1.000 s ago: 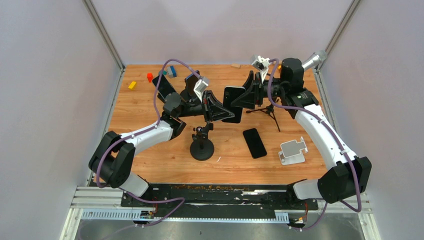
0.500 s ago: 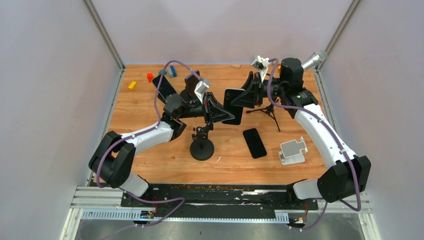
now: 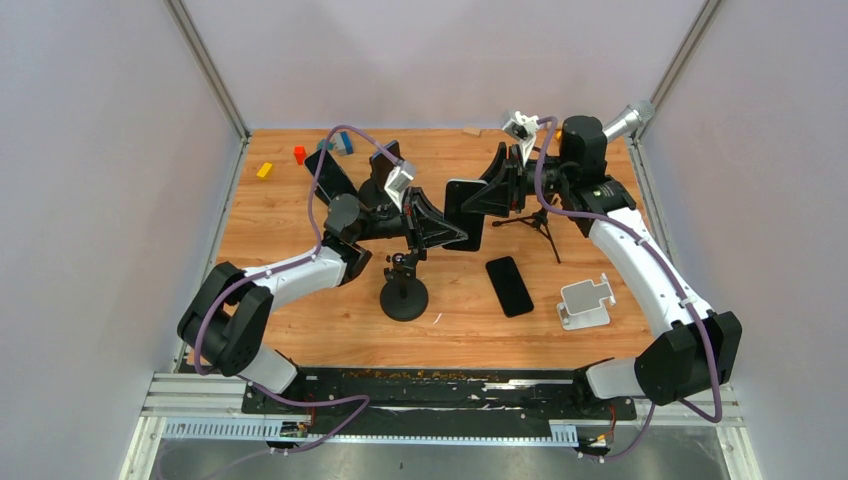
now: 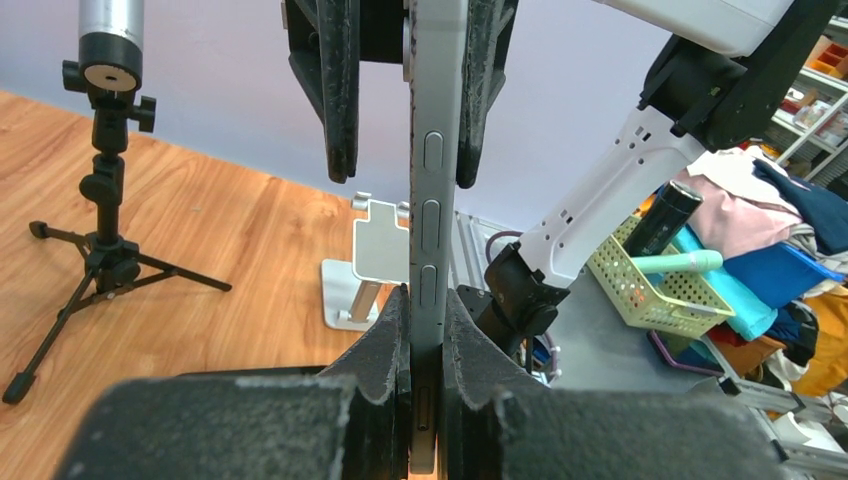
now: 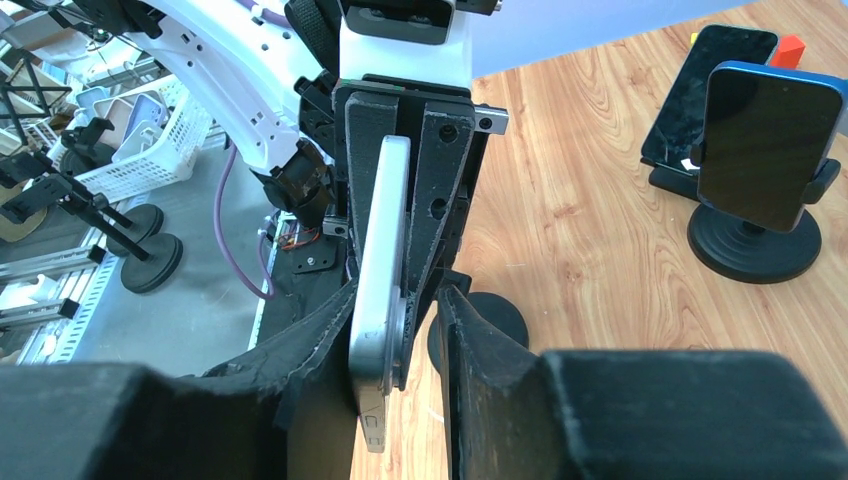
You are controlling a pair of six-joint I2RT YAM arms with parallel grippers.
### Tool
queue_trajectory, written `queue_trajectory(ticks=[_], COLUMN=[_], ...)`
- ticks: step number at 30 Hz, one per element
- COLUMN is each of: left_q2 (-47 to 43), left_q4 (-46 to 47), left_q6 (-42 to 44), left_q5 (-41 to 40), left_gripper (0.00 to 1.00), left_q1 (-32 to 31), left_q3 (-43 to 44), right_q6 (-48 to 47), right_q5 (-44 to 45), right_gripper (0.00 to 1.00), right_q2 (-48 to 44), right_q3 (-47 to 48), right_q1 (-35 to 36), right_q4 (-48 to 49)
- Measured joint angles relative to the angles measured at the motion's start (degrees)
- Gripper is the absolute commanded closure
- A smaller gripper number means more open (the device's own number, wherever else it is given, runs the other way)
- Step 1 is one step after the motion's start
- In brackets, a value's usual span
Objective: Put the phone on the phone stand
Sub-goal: Install the phone on the phone stand.
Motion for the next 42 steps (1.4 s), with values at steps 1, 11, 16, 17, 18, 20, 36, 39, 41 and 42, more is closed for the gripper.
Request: queue_trajectory(ticks=[1,11,16,17,18,20,36,39,41,42], left_q2=[0.00,0.02,0.07,0.13,0.22,0.42,1.05,1.11,1.11,1.11], left_q4=[0.52,1.22,1.75,1.95,2.08,2.47,3.32,3.30,3.30,3.26], left_q6=[-0.15,-1.09,-1.40,-1.42,-1.44,-1.44,-1.44,-1.44,-1.42,-1.36], left_q5=[-0.02,-0.44,-0.66,-0.66,-0.68,-0.70,-0.70,-0.66,-0.66,-0.74], left_gripper=[1.00,1.00,1.00,1.00,1.00,1.00,1.00,1.00,1.00,1.00], left_q1=[0.00,0.00,0.02,0.02,0.02,0.02,-0.09,-0.20,-0.35,-0.37], left_q3=[0.00,-0.07,-0.04,-0.07,-0.04,-0.04,-0.04,-0.04,-0.04,-0.04], right_q6=[0.09,2.19,2.89,2.97,3.02,3.08,3.87,3.89,3.98,4.13], right_q5=[-0.07,-1.27,-1.84,-1.90,-1.90,-1.90,-1.90,-1.90,-1.95,-2.12], right_gripper=[0.68,0.72,0.76,0.76,0.76,0.75,0.74,0.79,0.87,0.94], right_q2=[0.00,-0.04,-0.04,-0.04,-0.04,-0.04,0.04,0.07,0.07,0.07], right_q3=[-0.02,-1.79,-1.81,-1.81,-1.81,-1.81,-1.81,-1.81,-1.81,-1.81], right_q1=[0.00,0.13,0.55,0.63,0.70,0.74,0.79,0.79,0.79,0.79], right_q4=[0.11,2.91,3.76,3.82,3.85,3.85,4.22,4.22,4.24,4.24])
